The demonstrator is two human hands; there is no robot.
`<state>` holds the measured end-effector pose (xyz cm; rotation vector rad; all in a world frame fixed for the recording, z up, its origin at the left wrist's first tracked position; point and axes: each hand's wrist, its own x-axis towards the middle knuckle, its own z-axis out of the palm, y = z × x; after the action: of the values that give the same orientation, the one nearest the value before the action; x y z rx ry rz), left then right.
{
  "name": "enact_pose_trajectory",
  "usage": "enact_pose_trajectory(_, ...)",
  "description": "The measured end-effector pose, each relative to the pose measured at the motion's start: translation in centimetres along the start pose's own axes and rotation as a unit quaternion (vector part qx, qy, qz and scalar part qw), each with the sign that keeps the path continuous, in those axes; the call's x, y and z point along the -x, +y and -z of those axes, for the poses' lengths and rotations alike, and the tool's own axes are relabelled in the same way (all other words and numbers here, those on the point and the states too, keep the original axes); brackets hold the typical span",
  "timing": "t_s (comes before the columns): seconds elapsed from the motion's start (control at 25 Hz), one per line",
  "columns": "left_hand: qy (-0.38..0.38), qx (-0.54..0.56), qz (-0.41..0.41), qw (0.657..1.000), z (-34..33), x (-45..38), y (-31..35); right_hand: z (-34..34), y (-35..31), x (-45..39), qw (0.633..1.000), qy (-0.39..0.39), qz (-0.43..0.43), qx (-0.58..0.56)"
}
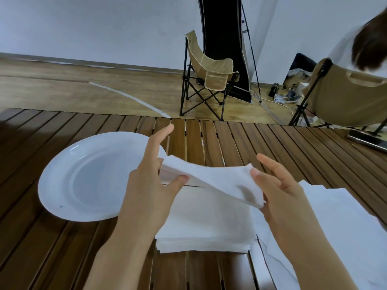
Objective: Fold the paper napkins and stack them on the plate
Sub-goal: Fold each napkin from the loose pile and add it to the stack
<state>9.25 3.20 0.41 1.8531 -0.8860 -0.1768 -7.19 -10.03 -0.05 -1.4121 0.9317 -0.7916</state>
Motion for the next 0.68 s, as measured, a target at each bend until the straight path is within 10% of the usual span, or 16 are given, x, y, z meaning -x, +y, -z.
enact_pose_trajectory(0.44,0.048,-0.036,-0.021,0.998,0.01,-0.38,-0.26,0.06,0.04,0.04,0.953,-0.01,0.058,0.299)
enact_pose_trajectory(0.68,0.096,-0.054,-0.053,0.992,0.2,-0.41,0.19,0.15,-0.48,-0.16,0.973,0.069,0.136,0.174)
